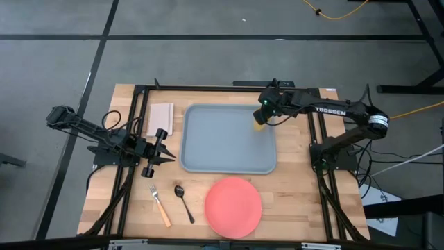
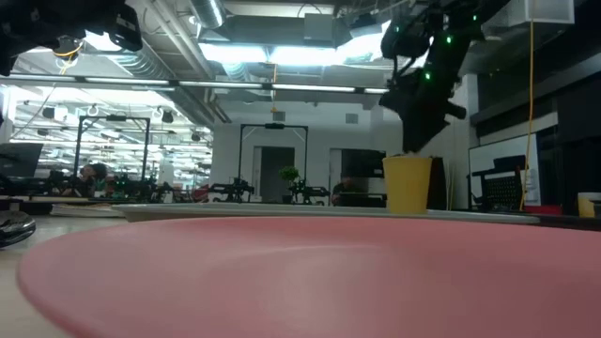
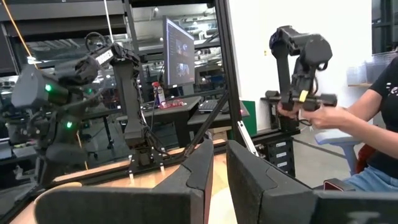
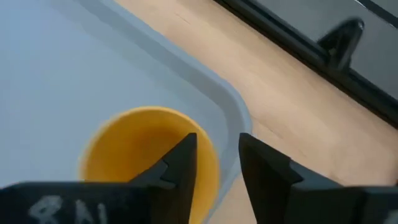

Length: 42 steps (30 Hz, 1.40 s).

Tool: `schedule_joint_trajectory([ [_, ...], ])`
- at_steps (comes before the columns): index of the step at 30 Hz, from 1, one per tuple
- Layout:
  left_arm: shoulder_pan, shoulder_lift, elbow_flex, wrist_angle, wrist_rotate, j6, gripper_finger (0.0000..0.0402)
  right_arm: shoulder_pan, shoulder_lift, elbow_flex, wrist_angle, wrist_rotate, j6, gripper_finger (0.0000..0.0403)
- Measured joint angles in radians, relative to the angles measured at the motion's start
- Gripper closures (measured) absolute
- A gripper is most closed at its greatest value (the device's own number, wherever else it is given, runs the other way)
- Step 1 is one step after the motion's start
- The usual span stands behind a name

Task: Pick and place plate/cup/fork/spoon on tray
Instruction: Put the yellow cup on the serving tray, then put the pink plate on the serving tray

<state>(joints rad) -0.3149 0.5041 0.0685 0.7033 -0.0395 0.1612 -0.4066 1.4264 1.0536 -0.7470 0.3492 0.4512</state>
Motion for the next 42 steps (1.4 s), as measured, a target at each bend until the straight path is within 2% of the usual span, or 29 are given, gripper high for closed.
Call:
schedule_joint_trajectory([
  [3, 0.000, 0.000, 0.000, 0.000, 0.000, 0.000, 0.0363, 0.018, -0.022, 0.033, 0.018, -0.044, -0.111, 0.0279],
  [5, 0.000, 0.000, 0.000, 0.000, 0.000, 0.000, 0.0363, 0.027, -0.042, 0.060, 0.017, -0.111, -0.225, 0.0279],
  [9, 0.000, 0.000, 0.000, 0.000, 0.000, 0.000, 0.0363, 0.035, -0.081, 0.109, 0.005, -0.384, -0.424, 0.0279],
  [13, 0.000, 0.000, 0.000, 0.000, 0.000, 0.000, 0.0363, 0.040, -0.095, 0.117, 0.111, -0.644, -0.373, 0.0279],
  [15, 0.000, 0.000, 0.000, 0.000, 0.000, 0.000, 0.0363, 0.040, -0.096, 0.118, 0.182, -0.728, -0.300, 0.0279],
  [17, 0.000, 0.000, 0.000, 0.000, 0.000, 0.000, 0.0363, 0.040, -0.096, 0.118, 0.240, -0.763, -0.220, 0.0279],
  [20, 0.000, 0.000, 0.000, 0.000, 0.000, 0.000, 0.0363, 0.040, -0.095, 0.118, 0.328, -0.769, -0.101, 0.0279],
  [26, 0.000, 0.000, 0.000, 0.000, 0.000, 0.000, 0.0363, 0.096, -0.086, 0.118, 0.353, -0.782, -0.027, 0.0279],
  [29, 0.000, 0.000, 0.000, -0.001, 0.000, 0.000, 0.0363, 0.191, -0.085, 0.118, 0.357, -0.796, 0.029, 0.0279],
  [33, 0.000, 0.000, 0.000, -0.003, 0.000, 0.000, 0.0363, 0.379, -0.085, 0.118, 0.355, -0.784, 0.126, 0.0279],
  [37, 0.000, 0.000, 0.000, -0.004, 0.000, 0.000, 0.0363, 0.601, -0.085, 0.118, 0.350, -0.615, 0.242, 0.0279],
  [42, 0.000, 0.000, 0.000, -0.003, 0.000, 0.000, 0.0363, 0.844, -0.085, 0.118, 0.323, -0.245, 0.438, 0.0279],
])
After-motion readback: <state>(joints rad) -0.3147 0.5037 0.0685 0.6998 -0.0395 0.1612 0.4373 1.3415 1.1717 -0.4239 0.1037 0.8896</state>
